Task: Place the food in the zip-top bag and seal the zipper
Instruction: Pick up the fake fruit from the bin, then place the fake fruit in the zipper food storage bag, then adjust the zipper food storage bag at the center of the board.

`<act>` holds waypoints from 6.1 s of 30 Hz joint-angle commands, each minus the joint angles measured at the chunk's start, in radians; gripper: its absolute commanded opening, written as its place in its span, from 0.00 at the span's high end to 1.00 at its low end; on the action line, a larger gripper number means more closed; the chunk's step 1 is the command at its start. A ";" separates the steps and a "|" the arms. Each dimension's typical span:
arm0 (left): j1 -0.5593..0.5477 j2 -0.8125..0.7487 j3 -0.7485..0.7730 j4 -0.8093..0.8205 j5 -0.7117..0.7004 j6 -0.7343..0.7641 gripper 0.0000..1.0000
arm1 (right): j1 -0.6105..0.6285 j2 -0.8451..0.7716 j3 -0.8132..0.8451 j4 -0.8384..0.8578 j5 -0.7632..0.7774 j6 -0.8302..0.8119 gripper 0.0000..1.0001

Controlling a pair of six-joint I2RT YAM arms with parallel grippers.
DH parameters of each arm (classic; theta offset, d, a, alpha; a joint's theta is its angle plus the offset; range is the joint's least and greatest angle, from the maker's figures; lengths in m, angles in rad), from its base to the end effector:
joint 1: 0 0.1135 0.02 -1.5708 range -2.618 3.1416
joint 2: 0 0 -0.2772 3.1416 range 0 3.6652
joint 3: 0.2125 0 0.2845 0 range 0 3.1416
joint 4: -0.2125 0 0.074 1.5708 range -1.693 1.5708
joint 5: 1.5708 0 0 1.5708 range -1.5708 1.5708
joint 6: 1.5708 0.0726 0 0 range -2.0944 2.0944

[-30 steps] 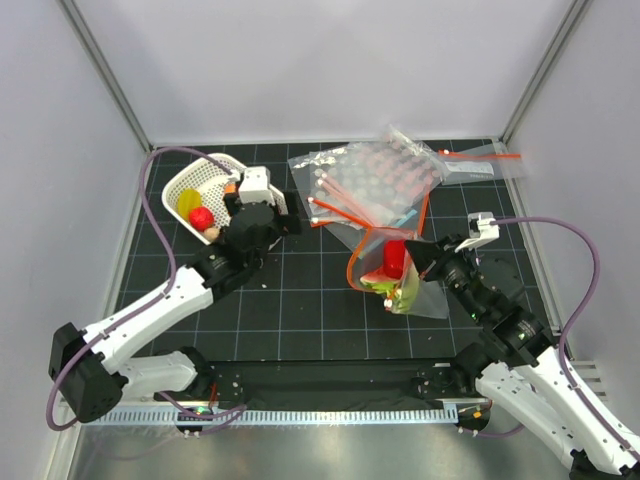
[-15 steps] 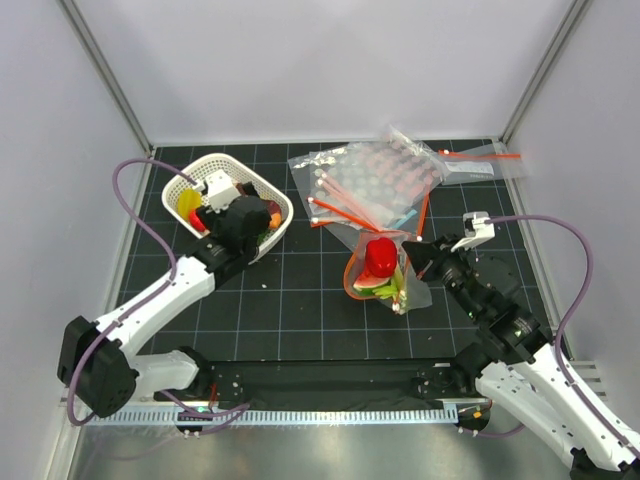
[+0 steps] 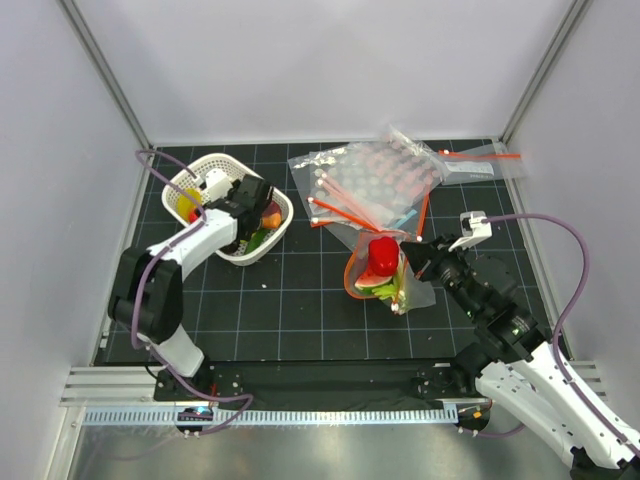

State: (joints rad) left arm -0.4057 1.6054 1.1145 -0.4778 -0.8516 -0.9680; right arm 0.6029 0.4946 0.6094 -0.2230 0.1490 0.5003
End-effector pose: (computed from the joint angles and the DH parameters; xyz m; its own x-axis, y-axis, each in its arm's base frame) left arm 0.3635 -0.0967 0.2119 -0.3210 -0.4527 -0.8319 -0.6983 0.7065 -0.1150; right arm 0.1629 0.0991 0.3208 -0.2887 0.3772 -0.8800 -0.3427 0.8175 0.4628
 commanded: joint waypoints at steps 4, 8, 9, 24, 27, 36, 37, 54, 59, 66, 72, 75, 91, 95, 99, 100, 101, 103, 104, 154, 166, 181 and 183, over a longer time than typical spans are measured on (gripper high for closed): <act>0.037 0.106 0.145 -0.137 -0.001 -0.051 0.13 | 0.005 -0.004 0.010 0.090 0.003 0.003 0.99; 0.079 0.159 0.171 -0.163 0.019 -0.052 0.12 | 0.003 -0.011 0.007 0.093 0.012 0.006 0.99; 0.093 0.165 0.165 -0.163 0.020 -0.054 0.14 | 0.005 -0.008 0.009 0.093 0.011 0.003 0.99; 0.110 0.189 0.087 -0.050 0.144 0.011 0.17 | 0.003 -0.004 0.009 0.091 0.012 0.006 0.99; 0.110 0.208 0.071 -0.047 0.151 0.002 0.18 | 0.005 -0.004 0.007 0.088 0.015 0.004 0.99; 0.123 0.235 0.033 -0.032 0.220 -0.060 0.18 | 0.005 0.004 0.010 0.090 0.014 0.006 0.99; 0.125 0.237 0.031 -0.025 0.220 -0.060 0.22 | 0.003 0.007 0.009 0.090 0.014 0.004 0.99; -0.056 -0.286 -0.152 0.020 0.046 -0.135 0.51 | 0.005 0.022 0.015 0.091 0.015 -0.002 0.99; -0.159 -0.418 -0.257 0.255 0.133 -0.011 0.54 | 0.005 0.019 0.013 0.088 0.004 -0.002 0.99; -0.312 -0.418 -0.338 0.761 0.514 0.182 0.60 | 0.005 0.033 0.015 0.100 -0.045 0.000 0.99; -0.430 -0.417 -0.383 0.973 0.606 0.304 0.69 | 0.005 0.064 0.016 0.108 -0.065 0.006 0.99; -0.484 -0.438 -0.418 1.086 0.672 0.373 0.69 | 0.005 0.081 0.013 0.114 -0.072 0.006 0.99; -0.682 -0.286 -0.403 1.289 0.859 0.775 0.75 | 0.005 0.104 0.033 0.160 -0.225 0.052 0.99; -0.680 -0.311 -0.418 1.308 0.818 0.824 0.75 | 0.005 0.085 0.047 0.165 -0.269 0.096 0.99; -0.682 -0.377 -0.438 1.308 0.813 0.831 0.75 | 0.005 0.096 0.078 0.163 -0.310 0.133 0.99; -0.682 -0.392 -0.444 1.308 0.812 0.835 0.74 | 0.005 0.104 0.087 0.165 -0.322 0.141 0.99; -0.682 -0.422 -0.450 1.308 0.812 0.841 0.75 | 0.005 0.114 0.111 0.163 -0.350 0.153 0.99; -0.682 -0.453 -0.467 1.306 0.809 0.851 0.74 | 0.003 0.143 0.141 0.154 -0.367 0.184 0.99; -0.682 -0.466 -0.475 1.302 0.809 0.864 0.75 | 0.003 0.153 0.173 0.149 -0.373 0.190 0.99; -0.717 -0.486 -0.248 0.679 0.493 0.821 0.01 | 0.001 0.170 0.079 0.146 -0.166 0.236 0.99; -0.717 -0.285 -0.016 0.289 0.402 0.647 0.31 | 0.001 0.111 0.096 0.068 -0.011 0.172 0.99; -0.717 -0.209 0.097 0.124 0.357 0.575 1.00 | 0.001 0.162 0.093 0.089 -0.078 0.129 0.99; -0.708 -0.242 0.111 0.056 0.326 0.532 1.00 | 0.001 0.179 0.098 0.097 -0.135 0.115 0.95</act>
State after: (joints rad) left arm -1.1206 1.4029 1.1675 -0.3298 -0.4534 -0.3721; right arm 0.6033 0.6556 0.6636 -0.1993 0.0769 0.6579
